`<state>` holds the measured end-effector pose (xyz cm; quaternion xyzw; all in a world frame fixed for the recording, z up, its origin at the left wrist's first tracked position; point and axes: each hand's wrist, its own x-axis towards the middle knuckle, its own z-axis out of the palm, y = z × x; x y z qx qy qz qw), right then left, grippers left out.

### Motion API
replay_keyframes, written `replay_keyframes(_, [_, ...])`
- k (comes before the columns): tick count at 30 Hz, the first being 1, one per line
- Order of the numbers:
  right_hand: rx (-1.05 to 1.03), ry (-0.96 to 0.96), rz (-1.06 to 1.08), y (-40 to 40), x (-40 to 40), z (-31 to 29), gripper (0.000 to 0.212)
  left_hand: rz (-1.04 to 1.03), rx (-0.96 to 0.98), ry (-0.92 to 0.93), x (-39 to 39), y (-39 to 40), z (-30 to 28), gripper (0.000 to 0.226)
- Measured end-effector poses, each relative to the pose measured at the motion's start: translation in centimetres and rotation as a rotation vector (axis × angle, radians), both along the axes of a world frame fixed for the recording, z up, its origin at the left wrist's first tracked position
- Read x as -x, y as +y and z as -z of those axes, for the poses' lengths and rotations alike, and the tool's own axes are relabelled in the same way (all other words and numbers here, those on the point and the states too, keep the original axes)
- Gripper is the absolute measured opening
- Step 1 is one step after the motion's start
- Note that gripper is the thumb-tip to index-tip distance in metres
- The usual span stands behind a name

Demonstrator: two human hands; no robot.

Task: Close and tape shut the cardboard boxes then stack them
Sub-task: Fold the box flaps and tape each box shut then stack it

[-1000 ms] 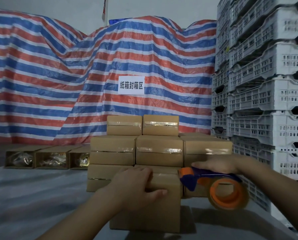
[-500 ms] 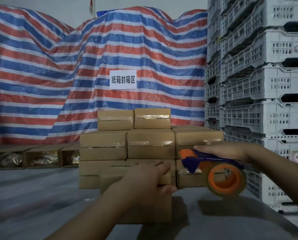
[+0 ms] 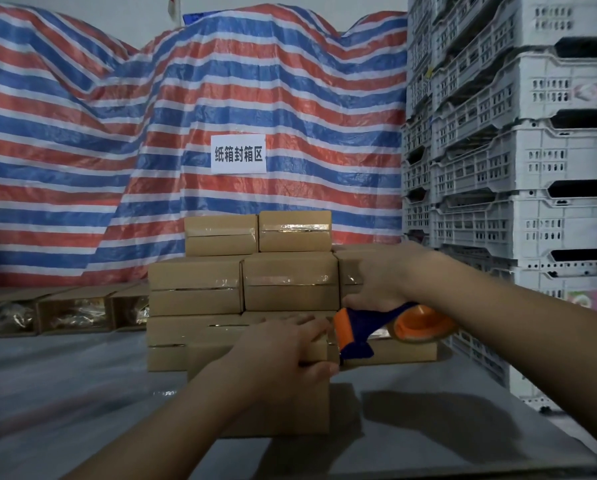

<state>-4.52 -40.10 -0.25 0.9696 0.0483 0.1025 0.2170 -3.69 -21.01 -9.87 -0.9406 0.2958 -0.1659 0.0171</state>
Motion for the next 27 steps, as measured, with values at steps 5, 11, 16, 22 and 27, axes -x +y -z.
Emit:
replay_keyframes(5, [0.185, -0.081, 0.009, 2.5, 0.3, -0.3, 0.051, -0.008, -0.012, 0.004, 0.2, -0.1, -0.2, 0.072])
replay_keyframes(11, [0.515, -0.036, 0.111, 2.0, -0.9, 1.9, 0.03, -0.028, -0.01, 0.005, 1.0, -0.1, -0.4, 0.07])
replay_keyframes(16, [0.137, -0.057, 0.077, -4.2, -1.5, 5.9, 0.057, -0.027, -0.016, 0.007, 0.8, 0.0, -0.1, 0.071])
replay_keyframes(22, [-0.205, -0.293, 0.108, -5.8, -1.7, 12.0, 0.069, -0.012, -0.005, -0.004, 0.3, 0.0, 0.1, 0.07])
replay_keyframes(27, [-0.291, -0.33, 0.119, -5.1, -1.2, 14.2, 0.067, -0.003, -0.018, -0.01, 0.1, 0.0, 0.0, 0.07])
